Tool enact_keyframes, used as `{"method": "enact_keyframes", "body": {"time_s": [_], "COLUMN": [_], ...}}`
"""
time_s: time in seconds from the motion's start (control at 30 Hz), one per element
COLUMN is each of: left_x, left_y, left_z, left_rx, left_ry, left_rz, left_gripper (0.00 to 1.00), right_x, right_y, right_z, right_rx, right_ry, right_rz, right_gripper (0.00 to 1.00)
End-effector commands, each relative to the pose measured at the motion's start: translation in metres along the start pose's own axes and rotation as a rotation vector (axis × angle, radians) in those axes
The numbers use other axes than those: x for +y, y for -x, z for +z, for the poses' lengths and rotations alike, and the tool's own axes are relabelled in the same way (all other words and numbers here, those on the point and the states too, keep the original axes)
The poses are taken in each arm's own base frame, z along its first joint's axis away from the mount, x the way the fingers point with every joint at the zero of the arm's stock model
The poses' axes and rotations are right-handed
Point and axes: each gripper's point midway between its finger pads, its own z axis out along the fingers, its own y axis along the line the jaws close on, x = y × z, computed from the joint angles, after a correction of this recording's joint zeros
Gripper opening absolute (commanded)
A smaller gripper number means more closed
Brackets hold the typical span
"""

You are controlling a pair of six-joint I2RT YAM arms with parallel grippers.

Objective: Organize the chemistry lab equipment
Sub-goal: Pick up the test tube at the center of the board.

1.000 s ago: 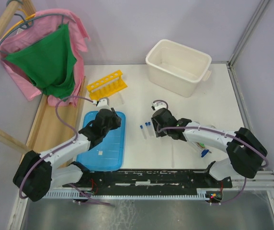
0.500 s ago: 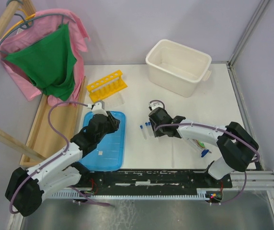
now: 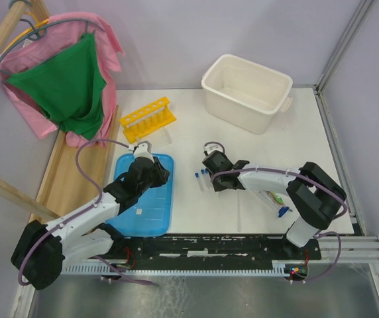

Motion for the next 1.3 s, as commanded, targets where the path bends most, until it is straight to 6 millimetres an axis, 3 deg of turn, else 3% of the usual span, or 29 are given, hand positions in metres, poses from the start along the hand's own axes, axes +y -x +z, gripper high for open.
{"method": "enact_keyframes", "body": {"time_s": [0.0,0.17,0.33,0.43,0.63,0.8,0.97,1.27], "left_x": [-0.029,-0.037,-0.066,-0.09,-0.133,-0.161,-0.162,-0.144], "left_y": [0.02,0.02,0.029,0.034,0.036,0.029,0.012,-0.006], "left_z": [-0.001,0.0,-0.004,-0.006,-0.016,-0.027,-0.029,-0.016], "left_rx": [-0.042,-0.027,-0.023,-0.008,0.049,0.115,0.165,0.194], "left_ry": [-0.088,-0.114,-0.22,-0.314,-0.488,-0.624,-0.621,-0.502], "left_rz": [-0.043,-0.036,-0.042,-0.056,-0.105,-0.151,-0.144,-0.092], "left_gripper": [0.34,0.34,0.36,0.38,0.4,0.43,0.43,0.43], "right_x": [0.011,0.002,-0.017,-0.018,0.017,0.054,0.069,0.069], "right_y": [0.018,0.017,0.026,0.03,0.037,0.032,0.038,0.043], "right_z": [0.004,-0.005,-0.035,-0.053,-0.089,-0.092,-0.097,-0.105], "right_rx": [-0.029,-0.048,-0.174,-0.302,-0.494,-0.52,-0.545,-0.558], "right_ry": [0.023,-0.004,-0.046,0.002,0.16,0.177,0.173,0.157], "right_rz": [0.023,0.035,0.07,0.079,0.021,-0.085,-0.109,-0.123], "right_gripper": [0.23,0.03,0.01,0.01,0.01,0.01,0.01,0.01]}}
